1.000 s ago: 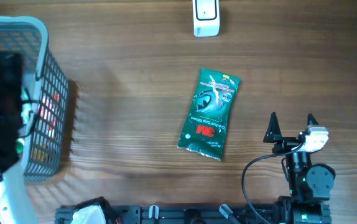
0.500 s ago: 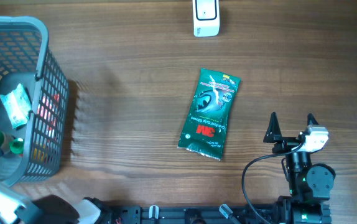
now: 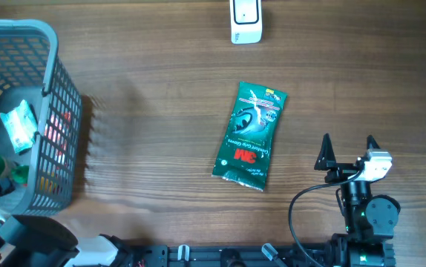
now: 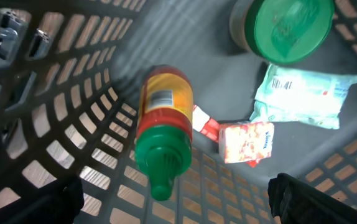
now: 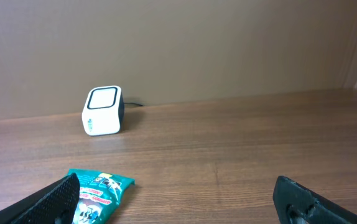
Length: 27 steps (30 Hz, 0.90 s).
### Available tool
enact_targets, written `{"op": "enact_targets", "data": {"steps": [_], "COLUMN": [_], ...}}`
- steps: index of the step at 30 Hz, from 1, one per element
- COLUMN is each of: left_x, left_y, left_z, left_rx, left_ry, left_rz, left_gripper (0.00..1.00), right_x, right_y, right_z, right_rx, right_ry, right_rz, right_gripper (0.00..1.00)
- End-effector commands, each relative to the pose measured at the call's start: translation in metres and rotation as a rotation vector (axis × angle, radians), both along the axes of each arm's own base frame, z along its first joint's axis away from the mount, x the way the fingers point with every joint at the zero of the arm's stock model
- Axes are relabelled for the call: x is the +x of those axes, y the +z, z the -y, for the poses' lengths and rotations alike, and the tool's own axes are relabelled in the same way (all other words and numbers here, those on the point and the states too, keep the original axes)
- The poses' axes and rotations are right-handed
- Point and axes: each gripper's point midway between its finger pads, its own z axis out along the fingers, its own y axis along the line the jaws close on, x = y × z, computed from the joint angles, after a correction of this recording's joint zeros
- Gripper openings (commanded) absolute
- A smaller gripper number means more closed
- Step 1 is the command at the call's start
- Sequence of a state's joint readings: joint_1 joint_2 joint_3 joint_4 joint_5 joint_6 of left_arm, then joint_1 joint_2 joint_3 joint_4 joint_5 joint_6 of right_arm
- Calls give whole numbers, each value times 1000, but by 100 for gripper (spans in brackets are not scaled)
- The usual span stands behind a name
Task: Scan the item barcode
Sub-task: 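Move the left gripper back into the basket toward the sauce bottle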
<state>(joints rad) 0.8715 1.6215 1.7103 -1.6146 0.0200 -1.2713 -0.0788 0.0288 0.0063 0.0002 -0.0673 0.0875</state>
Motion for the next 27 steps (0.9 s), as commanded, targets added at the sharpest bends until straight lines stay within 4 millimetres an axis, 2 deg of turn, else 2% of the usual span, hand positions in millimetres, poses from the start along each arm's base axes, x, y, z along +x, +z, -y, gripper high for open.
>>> {"op": "enact_targets", "data": {"steps": [1,5,15,23,27], "left_x": [13,20,1,-4,-6], "left_y": [-10,-23,-30,-69,-75], "left_z": [-1,2,12,18,20], "left_rx": [22,-10,-59,-95,-104], "left_ry": [-46,-78,-90,-97,-99], "left_rz": [-57,-100,-210,-250,-258], "left_gripper": [100,100,100,100,97], "right_x": [0,0,0,0,0], "right_y": [0,0,0,0,0], "right_z": [-1,-1,-1,-1,-1], "right_rx": [-9,-9,-9,-9,-8], "right_ry": [7,7,7,7,7], "right_rz": [1,1,1,1,1], "right_gripper": [100,100,100,100,100]}}
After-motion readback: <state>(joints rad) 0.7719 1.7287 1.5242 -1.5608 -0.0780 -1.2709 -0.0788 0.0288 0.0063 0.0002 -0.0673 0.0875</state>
